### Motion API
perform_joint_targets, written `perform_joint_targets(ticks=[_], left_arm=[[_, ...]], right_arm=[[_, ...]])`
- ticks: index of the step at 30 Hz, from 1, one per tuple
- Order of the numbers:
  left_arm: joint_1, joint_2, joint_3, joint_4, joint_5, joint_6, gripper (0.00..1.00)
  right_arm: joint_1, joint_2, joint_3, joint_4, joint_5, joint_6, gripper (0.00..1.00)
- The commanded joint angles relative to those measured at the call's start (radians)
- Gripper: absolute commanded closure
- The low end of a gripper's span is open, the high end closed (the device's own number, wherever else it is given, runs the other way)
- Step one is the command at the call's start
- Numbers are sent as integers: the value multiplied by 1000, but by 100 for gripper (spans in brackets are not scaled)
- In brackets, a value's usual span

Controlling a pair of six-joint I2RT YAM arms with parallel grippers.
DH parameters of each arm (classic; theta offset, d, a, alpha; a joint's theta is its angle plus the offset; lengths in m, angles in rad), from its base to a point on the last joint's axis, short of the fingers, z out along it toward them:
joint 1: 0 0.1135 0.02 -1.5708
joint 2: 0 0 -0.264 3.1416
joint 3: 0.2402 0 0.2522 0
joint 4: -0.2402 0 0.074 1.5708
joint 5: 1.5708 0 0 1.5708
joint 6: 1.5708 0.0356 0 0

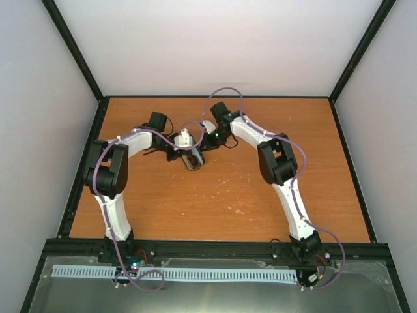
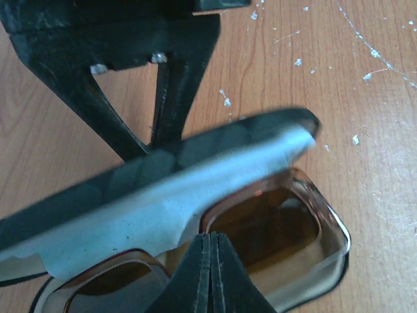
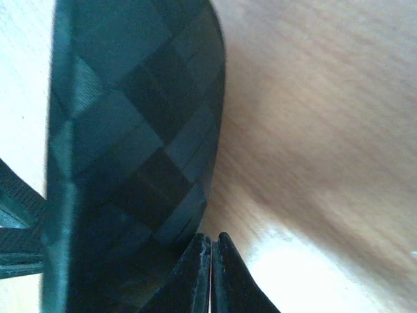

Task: Organize the sunglasses
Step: Close the sunglasses case at the center of the board.

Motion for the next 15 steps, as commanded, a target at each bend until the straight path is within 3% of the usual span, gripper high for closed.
perform_joint_targets(ticks=[1, 15], left_arm=[[-2, -25, 22, -25, -4, 1, 99], [165, -157, -106, -108, -48, 23, 99]], right_arm=[[18, 10, 10, -36, -11, -23, 97], [14, 21, 29, -53, 38, -29, 97]])
